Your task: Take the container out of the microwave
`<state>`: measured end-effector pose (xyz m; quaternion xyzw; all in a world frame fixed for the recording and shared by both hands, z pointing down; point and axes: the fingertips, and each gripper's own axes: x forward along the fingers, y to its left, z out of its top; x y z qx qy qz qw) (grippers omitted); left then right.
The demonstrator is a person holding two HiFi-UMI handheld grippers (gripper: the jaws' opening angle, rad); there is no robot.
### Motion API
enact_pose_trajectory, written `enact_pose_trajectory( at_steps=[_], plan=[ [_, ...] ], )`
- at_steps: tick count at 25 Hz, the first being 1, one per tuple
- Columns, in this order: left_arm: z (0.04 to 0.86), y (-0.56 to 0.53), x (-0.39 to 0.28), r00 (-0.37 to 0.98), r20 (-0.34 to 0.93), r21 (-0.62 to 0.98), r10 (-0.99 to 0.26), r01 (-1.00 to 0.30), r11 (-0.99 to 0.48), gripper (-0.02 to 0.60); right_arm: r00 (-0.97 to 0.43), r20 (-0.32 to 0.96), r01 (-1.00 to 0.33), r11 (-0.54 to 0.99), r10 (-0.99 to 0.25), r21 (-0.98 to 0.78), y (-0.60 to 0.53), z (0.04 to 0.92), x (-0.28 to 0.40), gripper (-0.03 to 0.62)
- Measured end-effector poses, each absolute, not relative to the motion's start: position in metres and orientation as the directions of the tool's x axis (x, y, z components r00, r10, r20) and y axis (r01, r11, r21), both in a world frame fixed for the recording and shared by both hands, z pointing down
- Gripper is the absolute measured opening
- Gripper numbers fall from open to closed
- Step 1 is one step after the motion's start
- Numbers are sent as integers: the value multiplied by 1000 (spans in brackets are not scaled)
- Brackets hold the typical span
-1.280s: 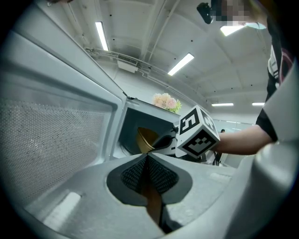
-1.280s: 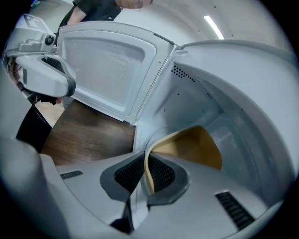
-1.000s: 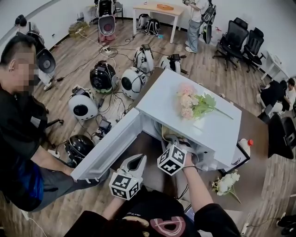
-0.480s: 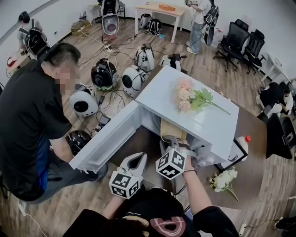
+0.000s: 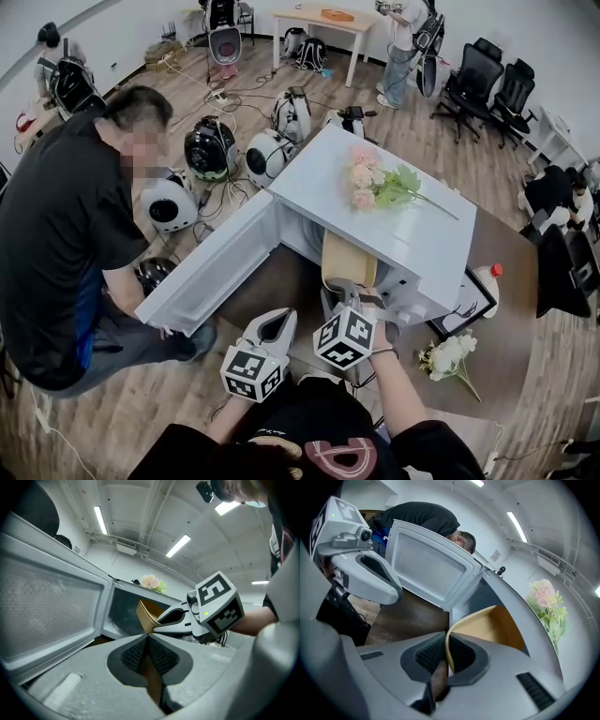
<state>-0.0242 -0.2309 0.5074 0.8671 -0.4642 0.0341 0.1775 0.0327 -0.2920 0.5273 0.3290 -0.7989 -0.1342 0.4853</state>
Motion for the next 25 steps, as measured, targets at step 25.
enact_pose_trajectory(
  at_steps=[25],
  plan=[
    [511, -203, -6, 514, 207, 280, -833, -847, -453, 8, -383, 734, -335, 825, -561, 456, -209, 544, 35, 34]
  ],
)
